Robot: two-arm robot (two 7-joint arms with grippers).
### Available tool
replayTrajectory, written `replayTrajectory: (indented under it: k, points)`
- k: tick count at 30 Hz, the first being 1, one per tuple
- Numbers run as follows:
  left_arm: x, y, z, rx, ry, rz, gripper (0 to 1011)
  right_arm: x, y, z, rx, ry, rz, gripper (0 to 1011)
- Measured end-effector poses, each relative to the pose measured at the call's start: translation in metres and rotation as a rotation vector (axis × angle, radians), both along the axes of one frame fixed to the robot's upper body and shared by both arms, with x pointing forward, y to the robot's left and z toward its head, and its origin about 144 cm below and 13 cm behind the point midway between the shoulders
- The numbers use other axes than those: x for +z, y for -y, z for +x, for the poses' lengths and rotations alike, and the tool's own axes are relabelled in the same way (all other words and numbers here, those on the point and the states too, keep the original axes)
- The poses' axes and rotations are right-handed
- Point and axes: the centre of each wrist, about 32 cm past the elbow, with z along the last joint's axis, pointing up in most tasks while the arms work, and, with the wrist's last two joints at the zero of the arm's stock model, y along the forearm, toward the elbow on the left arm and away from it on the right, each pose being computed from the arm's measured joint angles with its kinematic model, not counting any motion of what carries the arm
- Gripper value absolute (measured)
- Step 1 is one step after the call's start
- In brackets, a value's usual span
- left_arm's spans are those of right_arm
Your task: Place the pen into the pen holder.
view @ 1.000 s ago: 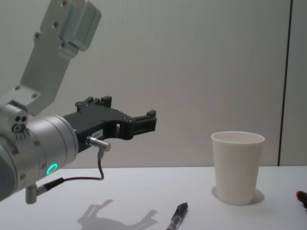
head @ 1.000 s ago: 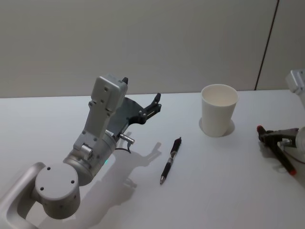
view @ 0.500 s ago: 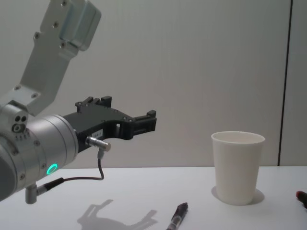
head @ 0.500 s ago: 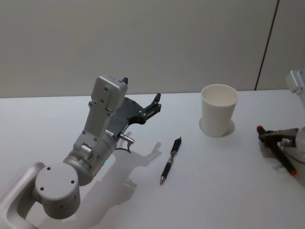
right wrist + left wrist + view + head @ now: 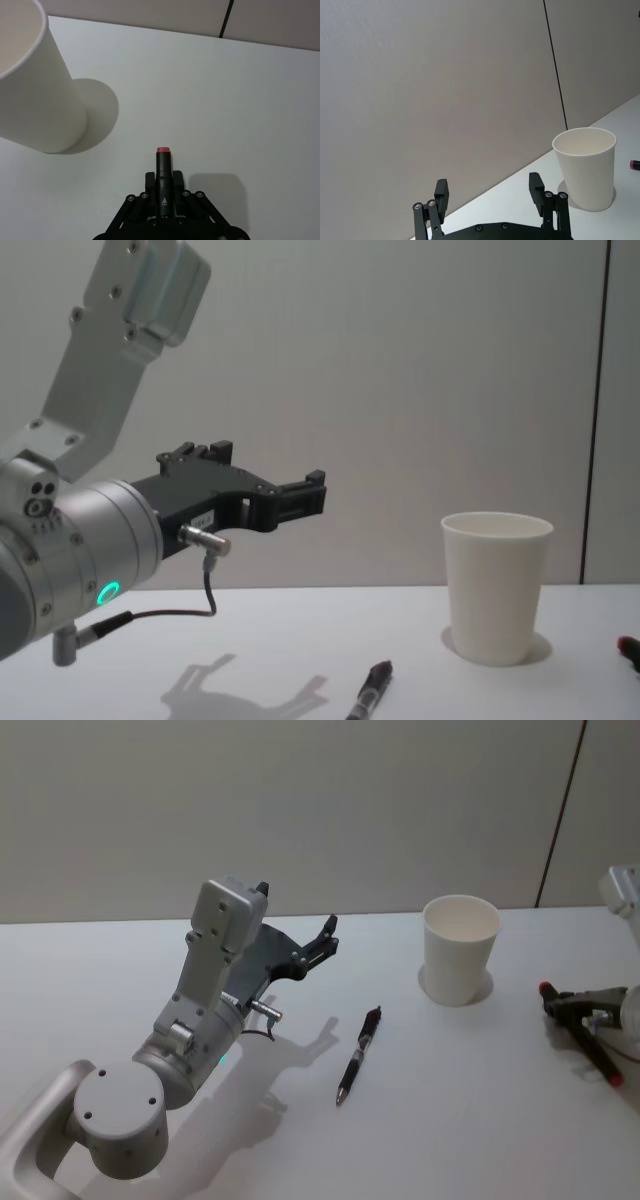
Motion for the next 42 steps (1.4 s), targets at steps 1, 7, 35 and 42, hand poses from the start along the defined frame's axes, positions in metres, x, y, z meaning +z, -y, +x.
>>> replayTrajectory:
  k: [1,7,35,42]
  points:
    - [0.000,0.000,0.000,0.000,0.000,0.000,1001,0.000,-0.001,-0.001,0.001,0.009,-0.003,193]
    - [0.000,0.000,0.000,0.000,0.000,0.000,1001,0.001,-0.003,-0.004,0.000,0.061,-0.020,193]
    - [0.000,0.000,0.000,0.000,0.000,0.000,1001,0.028,-0.014,-0.019,-0.040,0.475,-0.023,192]
    - [0.000,0.000,0.000,0.000,0.000,0.000,1001,0.034,-0.018,-0.019,-0.061,0.585,0.005,193]
